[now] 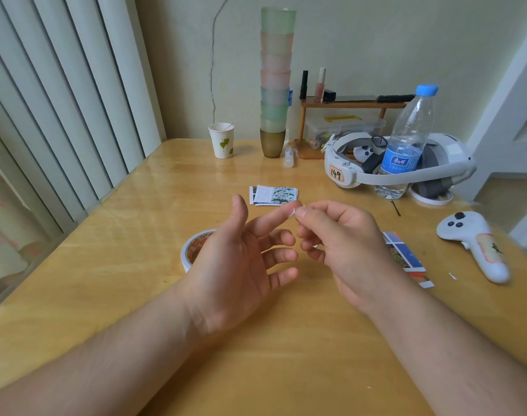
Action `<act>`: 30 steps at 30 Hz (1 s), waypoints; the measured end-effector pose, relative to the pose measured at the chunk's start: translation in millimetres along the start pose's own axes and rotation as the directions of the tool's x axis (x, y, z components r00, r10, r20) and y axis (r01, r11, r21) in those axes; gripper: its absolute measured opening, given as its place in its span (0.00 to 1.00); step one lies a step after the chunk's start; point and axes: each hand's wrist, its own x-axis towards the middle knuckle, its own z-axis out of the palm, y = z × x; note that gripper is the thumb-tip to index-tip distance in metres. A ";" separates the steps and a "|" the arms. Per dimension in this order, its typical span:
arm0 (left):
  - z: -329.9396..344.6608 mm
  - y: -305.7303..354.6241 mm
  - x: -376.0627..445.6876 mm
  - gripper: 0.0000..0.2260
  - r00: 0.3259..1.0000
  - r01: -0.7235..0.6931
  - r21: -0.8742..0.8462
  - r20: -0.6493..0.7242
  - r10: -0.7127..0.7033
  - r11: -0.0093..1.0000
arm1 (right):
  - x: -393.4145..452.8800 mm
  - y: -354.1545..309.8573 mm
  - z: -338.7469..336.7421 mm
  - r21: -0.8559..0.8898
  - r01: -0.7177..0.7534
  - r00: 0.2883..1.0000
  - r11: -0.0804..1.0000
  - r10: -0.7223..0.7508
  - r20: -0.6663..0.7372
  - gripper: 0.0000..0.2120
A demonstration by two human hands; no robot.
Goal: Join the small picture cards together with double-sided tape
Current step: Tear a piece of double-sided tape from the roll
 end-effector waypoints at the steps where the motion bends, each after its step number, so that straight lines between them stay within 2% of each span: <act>1: -0.1 -0.4 0.3 0.35 1.000 0.001 0.004 0.004 -0.001 1.000 | -0.1 -0.8 0.3 0.018 -0.020 1.000 1.000 0.020 -0.001 0.04; 7: 0.6 -1.9 -0.6 0.34 0.999 -0.027 0.077 0.024 0.025 0.997 | -0.1 -3.2 1.4 0.064 -0.080 0.996 0.995 0.082 -0.019 0.05; 12: -1.6 -6.9 -1.5 0.31 0.994 -0.107 0.240 0.050 0.097 0.965 | 1.2 -4.8 -0.6 0.200 -0.194 0.981 0.960 0.193 0.026 0.07; 14: -1.9 -8.0 -1.1 0.31 0.994 -0.105 0.227 0.051 0.095 0.968 | 1.9 -4.7 -1.4 0.214 -0.217 0.976 0.953 0.210 0.055 0.07; 18: 0.1 -3.5 -0.1 0.34 0.999 -0.037 0.082 0.029 0.035 0.996 | 2.1 -3.7 -1.7 0.204 -0.209 0.976 0.956 0.192 0.099 0.05; 24: -5.4 1.3 1.4 0.37 0.998 0.053 -0.085 0.037 -0.050 0.995 | 0.2 -4.5 -3.8 0.066 -0.097 0.991 0.993 0.090 0.104 0.18; 28: -8.3 3.5 1.3 0.37 0.998 0.047 -0.064 0.031 -0.045 0.997 | 5.2 -4.4 -9.7 -0.067 -0.030 0.995 0.997 0.036 0.097 0.13; 30: -8.3 5.7 0.8 0.37 1.000 0.022 -0.064 0.005 -0.021 0.998 | 13.4 -0.9 -20.8 -0.262 0.056 0.998 0.963 -0.054 0.014 0.12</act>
